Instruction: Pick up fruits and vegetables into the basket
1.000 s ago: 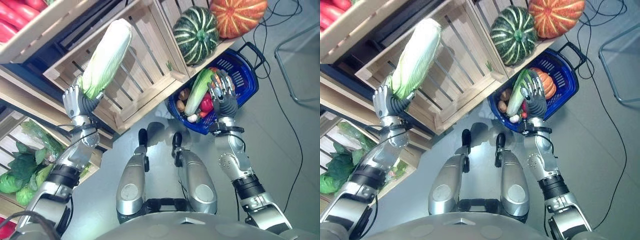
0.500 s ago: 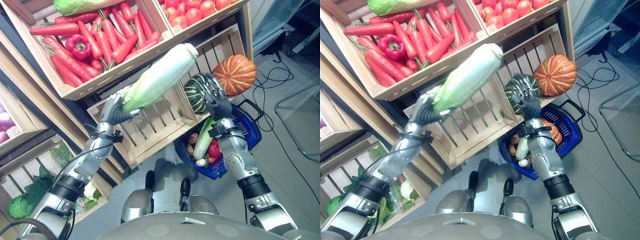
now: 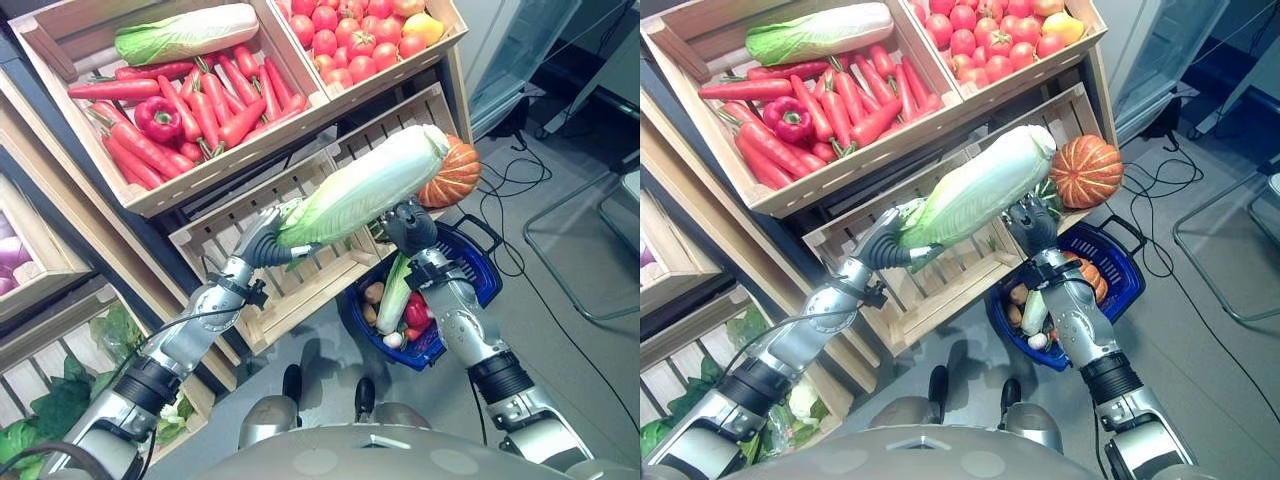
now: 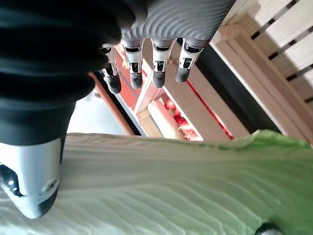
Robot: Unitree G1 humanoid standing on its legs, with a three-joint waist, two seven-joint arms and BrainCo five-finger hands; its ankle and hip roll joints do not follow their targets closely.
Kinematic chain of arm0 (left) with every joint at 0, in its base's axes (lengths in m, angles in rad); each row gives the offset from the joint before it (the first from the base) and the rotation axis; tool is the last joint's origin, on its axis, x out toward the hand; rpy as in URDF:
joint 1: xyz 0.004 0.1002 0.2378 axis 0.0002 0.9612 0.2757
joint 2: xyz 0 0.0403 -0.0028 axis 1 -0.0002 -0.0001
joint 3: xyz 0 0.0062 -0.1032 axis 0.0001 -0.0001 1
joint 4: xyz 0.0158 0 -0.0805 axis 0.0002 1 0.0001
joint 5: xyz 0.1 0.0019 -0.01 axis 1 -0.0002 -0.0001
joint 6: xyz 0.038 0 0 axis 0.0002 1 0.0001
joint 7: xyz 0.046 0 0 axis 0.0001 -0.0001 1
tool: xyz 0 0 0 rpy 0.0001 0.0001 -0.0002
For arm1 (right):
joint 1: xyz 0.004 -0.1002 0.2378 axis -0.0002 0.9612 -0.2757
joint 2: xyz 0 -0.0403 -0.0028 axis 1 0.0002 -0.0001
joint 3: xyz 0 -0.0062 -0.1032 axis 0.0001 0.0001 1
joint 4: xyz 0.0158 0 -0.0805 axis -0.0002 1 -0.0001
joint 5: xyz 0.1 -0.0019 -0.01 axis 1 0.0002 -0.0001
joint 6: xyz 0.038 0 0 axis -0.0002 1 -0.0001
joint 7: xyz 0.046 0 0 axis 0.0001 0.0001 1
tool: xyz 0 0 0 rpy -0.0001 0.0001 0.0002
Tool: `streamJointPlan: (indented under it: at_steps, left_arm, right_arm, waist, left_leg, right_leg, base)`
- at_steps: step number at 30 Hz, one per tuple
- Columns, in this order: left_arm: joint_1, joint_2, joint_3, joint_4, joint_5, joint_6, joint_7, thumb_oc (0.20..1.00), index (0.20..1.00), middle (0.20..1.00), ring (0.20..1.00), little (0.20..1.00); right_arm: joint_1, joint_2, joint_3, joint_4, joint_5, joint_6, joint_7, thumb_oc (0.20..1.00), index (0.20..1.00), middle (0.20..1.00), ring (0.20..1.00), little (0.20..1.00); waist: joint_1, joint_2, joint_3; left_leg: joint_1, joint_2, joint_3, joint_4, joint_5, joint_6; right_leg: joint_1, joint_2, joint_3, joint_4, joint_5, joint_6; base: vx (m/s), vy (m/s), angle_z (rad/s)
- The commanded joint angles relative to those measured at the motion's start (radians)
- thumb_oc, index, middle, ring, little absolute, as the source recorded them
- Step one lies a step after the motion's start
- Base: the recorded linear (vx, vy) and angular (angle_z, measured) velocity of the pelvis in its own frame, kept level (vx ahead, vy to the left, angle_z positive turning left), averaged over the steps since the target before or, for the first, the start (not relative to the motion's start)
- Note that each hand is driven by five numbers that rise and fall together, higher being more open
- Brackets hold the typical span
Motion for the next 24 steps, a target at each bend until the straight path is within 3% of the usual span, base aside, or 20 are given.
streamJointPlan:
  at_steps: [1,11,19,24]
  left_arm:
    - [-0.020,0.022,-0.020,-0.047,-0.044,-0.020,-0.019,0.200,0.200,0.200,0.200,0.200]
    - [-0.014,0.035,-0.045,-0.040,-0.083,0.032,-0.100,0.200,0.200,0.200,0.200,0.200]
    - [-0.012,0.037,-0.061,-0.016,-0.123,0.135,-0.170,0.200,0.200,0.200,0.200,0.200]
    - [-0.018,0.028,-0.060,-0.001,-0.098,0.128,-0.209,0.200,0.200,0.200,0.200,0.200]
  right_arm:
    - [0.001,0.014,0.011,-0.054,0.051,-0.033,0.062,1.000,1.000,1.000,1.000,1.000]
    - [-0.011,0.003,0.040,-0.083,0.027,-0.059,0.087,1.000,1.000,1.000,1.000,1.000]
    - [-0.038,-0.010,0.039,-0.115,0.006,-0.133,0.085,1.000,1.000,1.000,1.000,1.000]
    - [-0.050,-0.005,0.031,-0.126,0.005,-0.134,0.102,1.000,1.000,1.000,1.000,1.000]
  waist:
    - [0.004,-0.024,-0.061]
    - [0.004,-0.021,-0.073]
    - [0.004,-0.019,-0.077]
    - [0.003,-0.016,-0.076]
  left_leg:
    - [0.020,-0.037,0.014,0.002,-0.115,0.027]
    - [0.016,-0.033,0.018,0.002,-0.116,0.031]
    - [0.012,-0.031,0.021,0.002,-0.115,0.032]
    - [0.009,-0.030,0.020,0.002,-0.116,0.033]
  right_leg:
    - [-0.002,-0.035,-0.004,0.005,-0.008,0.075]
    - [-0.011,-0.036,0.006,0.005,-0.008,0.080]
    - [-0.017,-0.036,0.012,0.005,-0.007,0.083]
    - [-0.022,-0.036,0.017,0.005,-0.008,0.082]
  base:
    - [0.00,0.000,0.00]
    - [0.00,0.000,0.00]
    - [0.00,0.000,0.00]
    - [0.00,0.000,0.00]
